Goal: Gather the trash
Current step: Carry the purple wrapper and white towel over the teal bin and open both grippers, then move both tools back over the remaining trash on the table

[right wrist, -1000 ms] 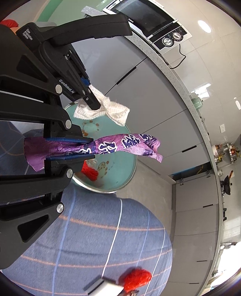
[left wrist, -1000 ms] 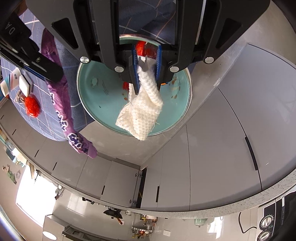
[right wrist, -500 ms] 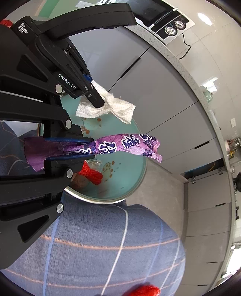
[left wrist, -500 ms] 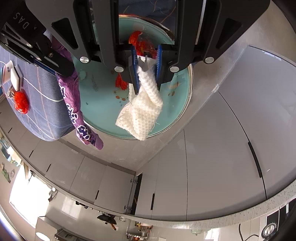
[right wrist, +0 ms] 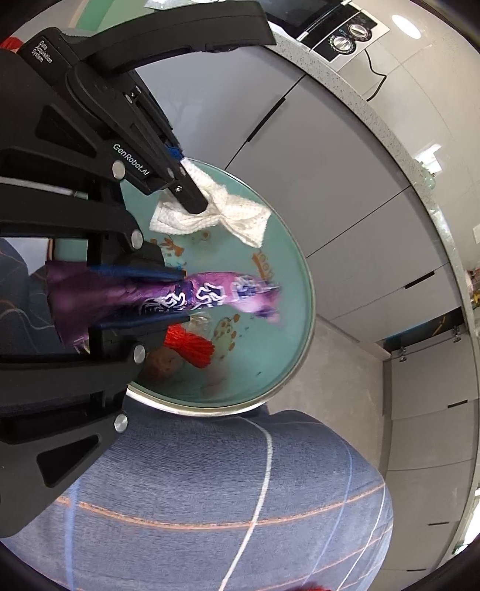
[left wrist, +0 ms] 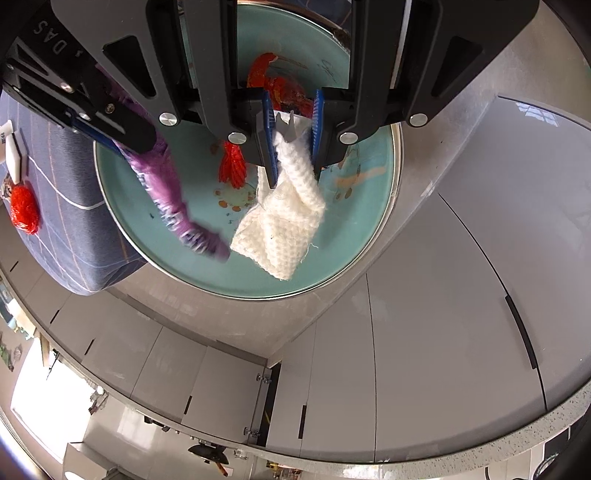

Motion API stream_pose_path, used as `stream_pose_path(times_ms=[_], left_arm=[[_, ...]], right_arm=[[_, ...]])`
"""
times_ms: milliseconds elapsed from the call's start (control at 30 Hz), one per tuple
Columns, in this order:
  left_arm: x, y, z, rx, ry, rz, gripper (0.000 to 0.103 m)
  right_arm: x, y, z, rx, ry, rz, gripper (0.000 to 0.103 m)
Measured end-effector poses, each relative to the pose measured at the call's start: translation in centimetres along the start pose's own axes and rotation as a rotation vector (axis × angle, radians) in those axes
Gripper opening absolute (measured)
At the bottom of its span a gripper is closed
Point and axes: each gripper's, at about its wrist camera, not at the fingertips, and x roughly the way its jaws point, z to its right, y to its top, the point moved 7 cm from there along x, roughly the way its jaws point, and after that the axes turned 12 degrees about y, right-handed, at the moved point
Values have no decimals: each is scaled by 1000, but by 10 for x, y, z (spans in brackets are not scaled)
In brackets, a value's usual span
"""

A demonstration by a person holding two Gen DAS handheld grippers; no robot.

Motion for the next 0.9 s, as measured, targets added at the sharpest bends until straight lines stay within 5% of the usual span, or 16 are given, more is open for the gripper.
stream_pose_path(times_ms=[67, 333, 533, 667, 900], left_arm=[[3, -1, 2, 3, 3, -6, 16], [3, -5, 10, 20, 3, -12, 20], [-9, -8, 10, 17, 32, 5, 45], [-23, -11, 13, 34, 54, 30, 70], [-46, -20, 14, 38, 69, 56, 82]], right_arm=[[-4, 1, 2, 9, 20, 25, 38], [-47, 8, -5, -63, -39, 148, 39], [-78, 11, -2, -57, -80, 222, 39], [-94, 7, 6, -38, -102, 252, 49], [-118, 0, 15, -18, -121, 285, 59]])
